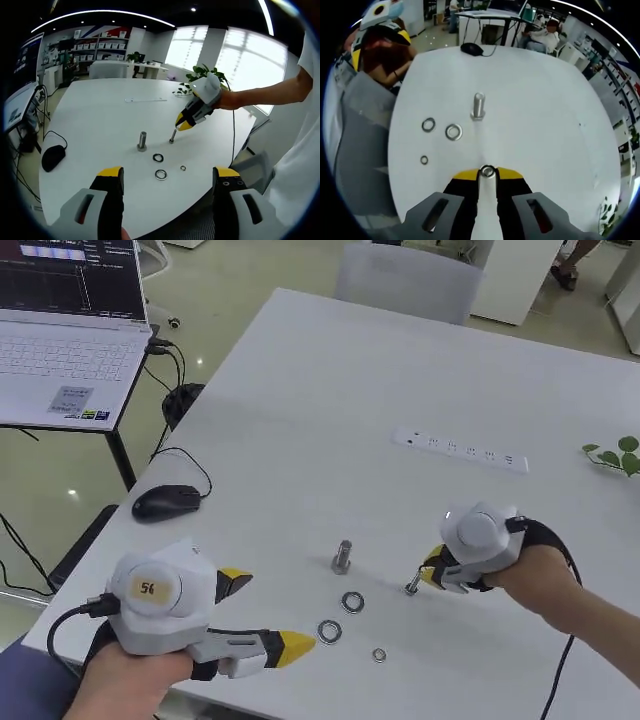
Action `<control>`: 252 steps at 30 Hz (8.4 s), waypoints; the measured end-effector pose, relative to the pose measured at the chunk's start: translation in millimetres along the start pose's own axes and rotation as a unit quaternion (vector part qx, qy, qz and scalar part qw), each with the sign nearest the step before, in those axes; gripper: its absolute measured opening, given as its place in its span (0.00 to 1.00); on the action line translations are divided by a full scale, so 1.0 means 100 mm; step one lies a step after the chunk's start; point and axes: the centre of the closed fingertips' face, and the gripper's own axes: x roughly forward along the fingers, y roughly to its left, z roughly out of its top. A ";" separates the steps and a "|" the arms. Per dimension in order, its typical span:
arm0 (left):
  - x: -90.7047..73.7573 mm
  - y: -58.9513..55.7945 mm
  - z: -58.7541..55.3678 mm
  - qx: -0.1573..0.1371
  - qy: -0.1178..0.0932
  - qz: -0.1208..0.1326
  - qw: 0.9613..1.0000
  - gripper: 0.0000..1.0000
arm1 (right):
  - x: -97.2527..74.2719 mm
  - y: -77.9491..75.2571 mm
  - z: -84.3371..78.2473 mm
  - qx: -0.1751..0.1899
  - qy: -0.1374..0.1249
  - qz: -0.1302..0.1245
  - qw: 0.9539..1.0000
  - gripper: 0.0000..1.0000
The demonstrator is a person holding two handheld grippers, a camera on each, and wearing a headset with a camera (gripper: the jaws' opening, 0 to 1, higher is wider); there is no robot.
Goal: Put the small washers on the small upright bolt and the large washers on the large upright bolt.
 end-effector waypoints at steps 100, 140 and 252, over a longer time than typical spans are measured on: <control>0.01 0.00 -0.03 0.004 0.004 -0.005 1.000 0.72 | -0.02 0.28 -0.48 0.098 -0.002 0.026 0.995 0.28; 0.06 -0.01 -0.02 0.017 0.014 -0.005 1.000 0.72 | 0.40 1.24 -0.23 0.026 -0.007 0.095 0.995 0.26; 0.12 -0.04 0.00 0.010 0.011 -0.009 1.000 0.71 | -0.11 0.12 -0.10 0.052 -0.050 -0.027 0.997 0.13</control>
